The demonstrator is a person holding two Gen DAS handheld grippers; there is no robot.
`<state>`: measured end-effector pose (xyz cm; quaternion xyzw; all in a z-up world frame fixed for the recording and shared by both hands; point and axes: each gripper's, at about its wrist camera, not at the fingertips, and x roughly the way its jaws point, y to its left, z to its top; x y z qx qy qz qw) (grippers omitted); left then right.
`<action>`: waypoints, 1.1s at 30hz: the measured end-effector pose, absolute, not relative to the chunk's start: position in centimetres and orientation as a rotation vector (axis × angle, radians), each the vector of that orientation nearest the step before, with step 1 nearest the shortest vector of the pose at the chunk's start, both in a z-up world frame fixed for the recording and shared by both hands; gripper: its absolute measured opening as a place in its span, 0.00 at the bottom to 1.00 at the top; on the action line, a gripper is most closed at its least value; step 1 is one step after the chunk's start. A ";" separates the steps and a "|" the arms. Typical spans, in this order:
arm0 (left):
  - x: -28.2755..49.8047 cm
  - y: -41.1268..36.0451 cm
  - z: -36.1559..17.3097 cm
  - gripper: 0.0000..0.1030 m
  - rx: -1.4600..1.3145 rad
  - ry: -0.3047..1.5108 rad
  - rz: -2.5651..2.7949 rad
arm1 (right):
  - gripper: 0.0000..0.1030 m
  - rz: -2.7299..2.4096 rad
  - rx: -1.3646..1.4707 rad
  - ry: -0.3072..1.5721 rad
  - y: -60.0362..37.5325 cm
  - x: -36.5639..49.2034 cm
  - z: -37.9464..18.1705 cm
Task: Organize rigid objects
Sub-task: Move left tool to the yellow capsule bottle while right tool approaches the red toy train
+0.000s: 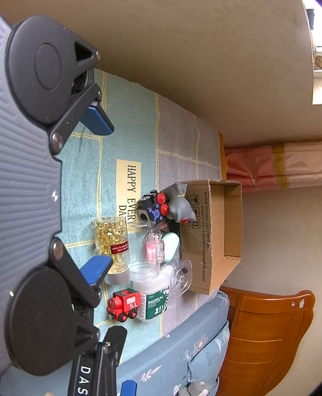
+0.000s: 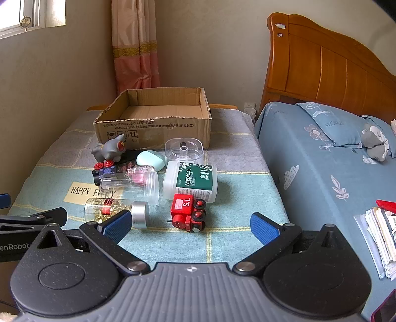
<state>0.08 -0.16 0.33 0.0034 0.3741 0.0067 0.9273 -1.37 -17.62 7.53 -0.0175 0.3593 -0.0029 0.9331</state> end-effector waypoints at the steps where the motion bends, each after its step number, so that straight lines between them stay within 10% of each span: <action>1: 0.1 -0.2 0.3 0.99 0.006 0.767 0.013 | 1.00 -0.006 -0.036 0.735 -17.6 -1.4 7.5; 33: 2.1 -1.0 -1.0 0.99 -0.036 0.792 -0.047 | 1.00 0.000 -0.026 0.748 -19.0 -0.1 6.7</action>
